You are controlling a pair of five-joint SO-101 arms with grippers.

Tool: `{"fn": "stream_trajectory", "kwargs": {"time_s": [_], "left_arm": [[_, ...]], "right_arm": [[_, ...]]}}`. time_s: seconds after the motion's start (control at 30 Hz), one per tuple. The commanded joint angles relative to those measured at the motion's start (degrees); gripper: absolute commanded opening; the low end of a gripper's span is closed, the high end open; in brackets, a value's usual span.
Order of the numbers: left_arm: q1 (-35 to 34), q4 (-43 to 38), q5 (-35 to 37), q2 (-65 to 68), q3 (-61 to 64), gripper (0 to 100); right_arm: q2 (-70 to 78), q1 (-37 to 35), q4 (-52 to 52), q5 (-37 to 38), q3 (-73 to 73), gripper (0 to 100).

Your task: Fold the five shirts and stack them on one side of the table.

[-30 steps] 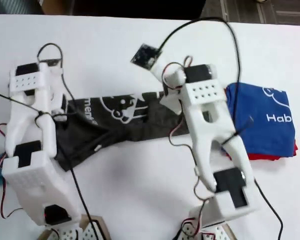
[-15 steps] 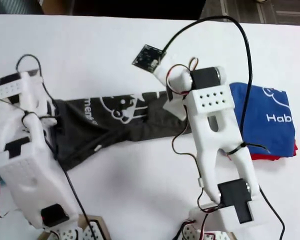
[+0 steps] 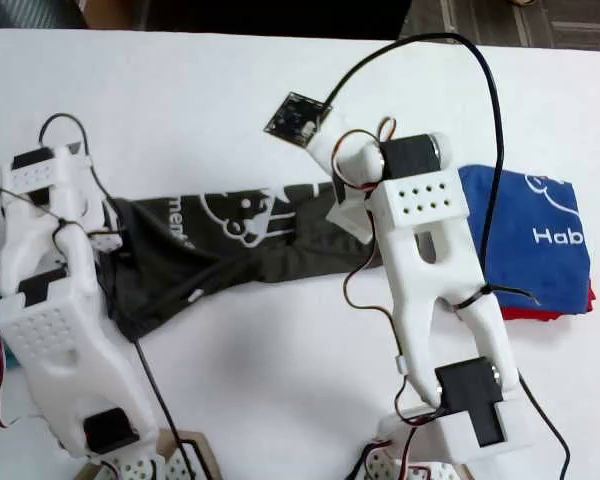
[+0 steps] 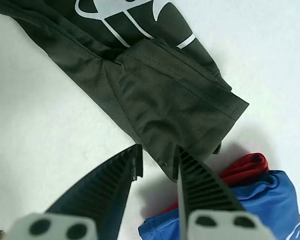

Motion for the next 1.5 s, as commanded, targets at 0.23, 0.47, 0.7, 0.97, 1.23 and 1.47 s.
{"fn": "stream_trajectory", "kwargs": {"time_s": [0.23,0.47,0.7,0.97,1.23,1.47], "left_arm": [[5.54,1.05,-1.76,4.31,-0.31,3],[-4.92,4.66,-3.60,4.22,-9.19,3],[-13.63,16.97,-9.58,4.22,-30.81,3],[-6.59,16.97,-9.85,1.23,-27.03,3],[9.85,16.88,-6.59,-12.75,-23.16,3],[31.38,16.79,-6.51,-21.45,-22.73,3]], "right_arm": [[-8.84,-0.31,0.31,-0.09,-0.26,11.5],[-10.59,-0.22,1.27,-0.44,0.00,11.5],[-10.68,0.04,5.67,-2.29,0.00,11.3],[-10.68,2.68,-0.13,-16.97,3.69,11.5],[-10.68,15.16,-20.35,-23.47,25.05,11.6],[-10.68,17.45,-38.37,-31.03,39.38,11.6]]}}
